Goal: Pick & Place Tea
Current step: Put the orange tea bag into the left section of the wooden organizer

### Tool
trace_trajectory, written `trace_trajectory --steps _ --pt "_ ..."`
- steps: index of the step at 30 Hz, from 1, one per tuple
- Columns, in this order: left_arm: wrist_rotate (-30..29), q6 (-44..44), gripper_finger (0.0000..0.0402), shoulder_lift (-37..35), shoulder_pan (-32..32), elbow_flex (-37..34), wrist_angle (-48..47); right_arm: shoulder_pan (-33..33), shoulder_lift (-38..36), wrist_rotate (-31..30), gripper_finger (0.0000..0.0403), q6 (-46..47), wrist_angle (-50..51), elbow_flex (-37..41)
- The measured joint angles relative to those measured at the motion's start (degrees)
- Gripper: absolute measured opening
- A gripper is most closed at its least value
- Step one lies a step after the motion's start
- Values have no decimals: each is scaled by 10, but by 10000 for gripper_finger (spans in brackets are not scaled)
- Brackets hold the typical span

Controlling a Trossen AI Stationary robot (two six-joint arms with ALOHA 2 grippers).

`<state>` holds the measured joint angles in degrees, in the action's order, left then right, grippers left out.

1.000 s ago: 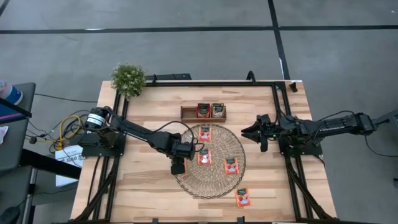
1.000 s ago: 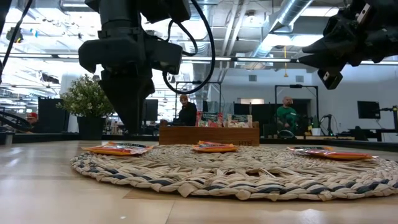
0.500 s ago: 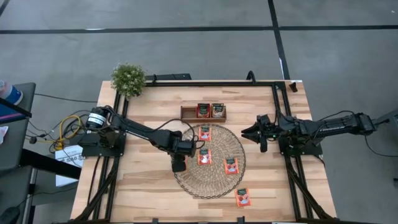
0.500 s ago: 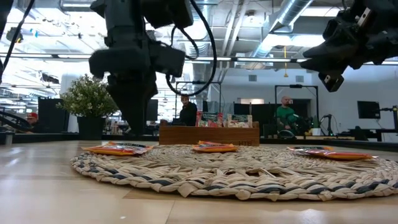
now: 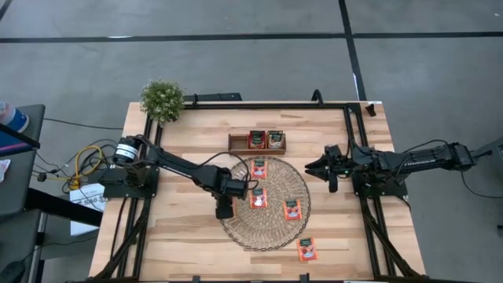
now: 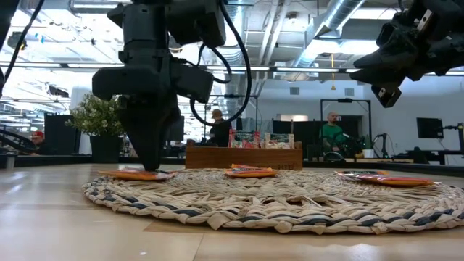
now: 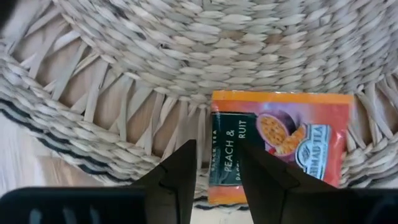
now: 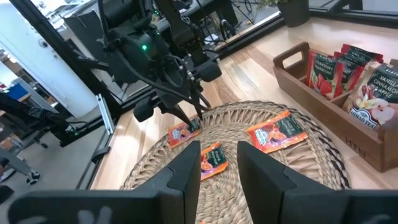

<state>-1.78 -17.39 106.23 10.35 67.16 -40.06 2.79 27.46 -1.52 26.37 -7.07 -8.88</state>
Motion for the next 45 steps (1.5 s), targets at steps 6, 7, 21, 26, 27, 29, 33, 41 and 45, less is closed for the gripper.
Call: trace_trajectory --steps 6,7,21,26,27,29,33,41,45 --pt "0 3 108 17 0 1 -2 0 0 0 98 0 0 0" --pt "1 3 108 20 0 2 0 0 0 0 98 0 0 0" --pt "2 2 34 18 0 1 -3 0 0 0 98 0 0 0" --pt "5 2 15 5 0 -1 -7 0 0 0 98 1 -1 0" --pt "7 2 14 2 0 -1 -9 0 0 0 98 2 -1 0" --pt "9 2 11 -2 0 -1 -11 0 0 0 98 2 -1 0" --pt "15 3 2 -3 0 -1 -13 0 0 0 98 2 -1 0" --pt "26 2 0 -4 0 7 -32 0 0 0 98 2 -2 0" --pt "31 10 0 -4 0 36 -61 0 0 0 98 2 -2 0"
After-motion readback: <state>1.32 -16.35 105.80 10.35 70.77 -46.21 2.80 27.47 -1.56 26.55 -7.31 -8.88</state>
